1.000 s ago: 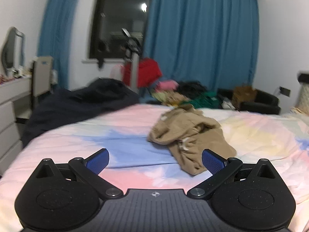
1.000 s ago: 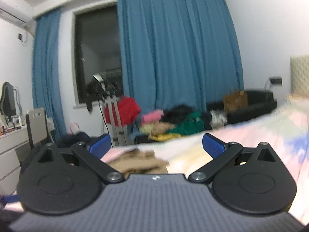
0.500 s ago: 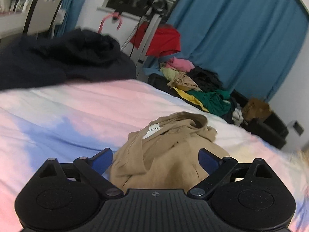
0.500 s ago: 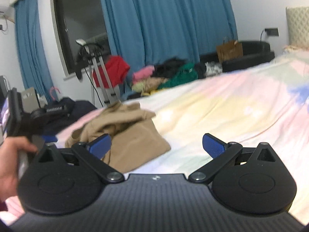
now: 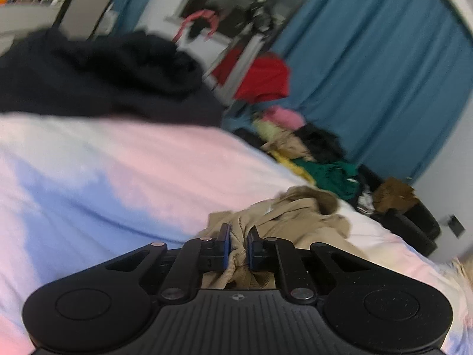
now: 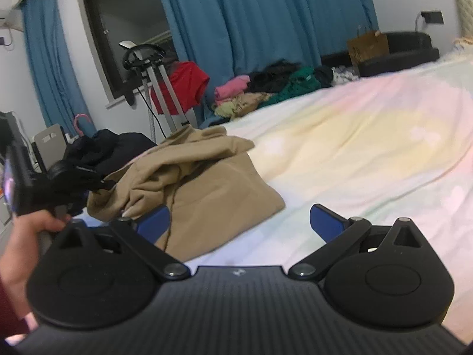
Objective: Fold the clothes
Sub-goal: 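Grasp the tan T-shirt with the left gripper and lift it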
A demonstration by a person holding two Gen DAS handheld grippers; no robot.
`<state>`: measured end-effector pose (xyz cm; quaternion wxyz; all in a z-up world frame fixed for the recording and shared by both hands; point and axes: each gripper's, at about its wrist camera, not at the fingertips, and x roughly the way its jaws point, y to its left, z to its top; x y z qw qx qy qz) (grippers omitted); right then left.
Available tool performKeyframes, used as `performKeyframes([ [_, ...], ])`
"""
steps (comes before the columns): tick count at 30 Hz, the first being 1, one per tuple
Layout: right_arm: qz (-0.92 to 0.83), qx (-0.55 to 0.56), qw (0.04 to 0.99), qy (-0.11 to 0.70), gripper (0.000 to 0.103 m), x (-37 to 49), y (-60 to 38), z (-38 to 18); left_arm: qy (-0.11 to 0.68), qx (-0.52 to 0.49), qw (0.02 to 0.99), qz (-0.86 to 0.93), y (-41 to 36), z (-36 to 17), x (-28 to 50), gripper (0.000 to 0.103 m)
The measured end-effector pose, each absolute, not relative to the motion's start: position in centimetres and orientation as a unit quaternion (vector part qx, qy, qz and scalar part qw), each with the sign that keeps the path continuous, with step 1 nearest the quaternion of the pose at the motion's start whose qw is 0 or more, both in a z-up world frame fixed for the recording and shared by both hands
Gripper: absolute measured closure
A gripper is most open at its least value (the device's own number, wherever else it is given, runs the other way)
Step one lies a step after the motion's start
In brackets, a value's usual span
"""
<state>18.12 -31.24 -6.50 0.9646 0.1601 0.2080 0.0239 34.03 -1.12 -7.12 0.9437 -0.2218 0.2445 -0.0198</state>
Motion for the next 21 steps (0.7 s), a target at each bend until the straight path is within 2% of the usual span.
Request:
performKeyframes([
  [11,0.054,0.131,0.975,0.169,0.0,16.0,-29.0,-4.8,0.152,-0.066,0.981,-0.106,-2.8,0.4,20.7,0.092],
  [16,0.051,0.109,0.982,0.149,0.0,14.8,-28.2,-4.0,0.119,-0.061,0.983,-0.125,-1.5,2.8,12.8,0.092],
  [21,0.073,0.081,0.982,0.156,0.0,12.9,-26.3,-3.6,0.098,-0.075,0.984,-0.13,0.7,3.0,6.6,0.092],
])
